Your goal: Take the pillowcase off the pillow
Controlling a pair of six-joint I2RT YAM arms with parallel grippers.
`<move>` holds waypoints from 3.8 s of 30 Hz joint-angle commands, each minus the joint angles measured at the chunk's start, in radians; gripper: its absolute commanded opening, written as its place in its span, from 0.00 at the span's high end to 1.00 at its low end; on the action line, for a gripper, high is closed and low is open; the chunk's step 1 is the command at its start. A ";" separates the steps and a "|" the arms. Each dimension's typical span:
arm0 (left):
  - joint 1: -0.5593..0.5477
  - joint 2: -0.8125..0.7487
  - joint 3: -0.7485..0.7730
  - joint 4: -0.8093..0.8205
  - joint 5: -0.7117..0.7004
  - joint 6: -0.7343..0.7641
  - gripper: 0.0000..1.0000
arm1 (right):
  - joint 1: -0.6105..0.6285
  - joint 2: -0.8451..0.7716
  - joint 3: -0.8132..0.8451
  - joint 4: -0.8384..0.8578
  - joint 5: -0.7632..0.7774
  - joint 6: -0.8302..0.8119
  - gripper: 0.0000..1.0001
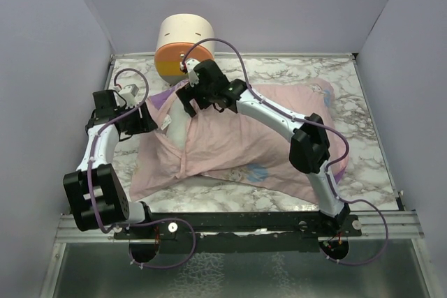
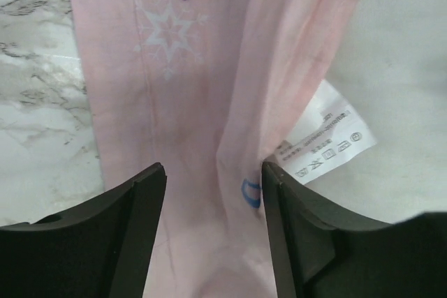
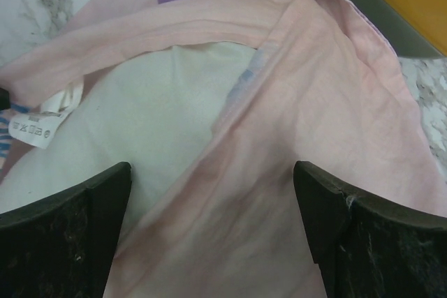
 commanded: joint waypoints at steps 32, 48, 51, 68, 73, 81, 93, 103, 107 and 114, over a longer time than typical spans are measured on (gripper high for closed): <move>-0.152 0.121 0.551 -0.031 0.064 -0.118 1.00 | -0.017 -0.236 -0.111 0.488 -0.316 0.216 0.99; -0.134 0.182 1.402 0.100 -0.077 -0.118 1.00 | -0.054 -0.550 -0.487 1.475 -0.043 0.343 0.99; -0.133 0.175 1.441 0.148 -0.118 -0.117 1.00 | -0.056 -0.591 -0.541 1.496 -0.041 0.323 0.99; -0.288 0.140 1.017 -0.013 0.280 -0.396 0.98 | -0.056 -1.088 -1.316 1.488 -0.043 0.243 0.99; -0.381 0.197 0.964 -0.067 0.408 -0.414 0.81 | -0.056 -1.184 -1.376 1.419 -0.048 0.245 0.99; -0.523 0.200 0.851 -0.206 0.382 -0.261 0.60 | -0.056 -1.214 -1.390 1.384 -0.051 0.259 0.99; -0.541 0.106 0.778 -0.141 0.546 -0.311 0.18 | -0.056 -1.024 -1.094 1.122 -0.061 0.243 0.99; -0.386 0.092 1.069 -0.128 -0.044 -0.261 0.01 | -0.056 -0.988 -1.018 1.013 0.099 0.196 0.99; -0.323 0.059 1.077 -0.090 -0.321 -0.145 0.01 | -0.056 -0.946 -0.961 0.991 0.173 0.186 0.99; -0.312 -0.106 0.976 0.099 -0.239 -0.069 0.01 | -0.056 -0.815 -0.791 0.899 0.221 0.184 0.99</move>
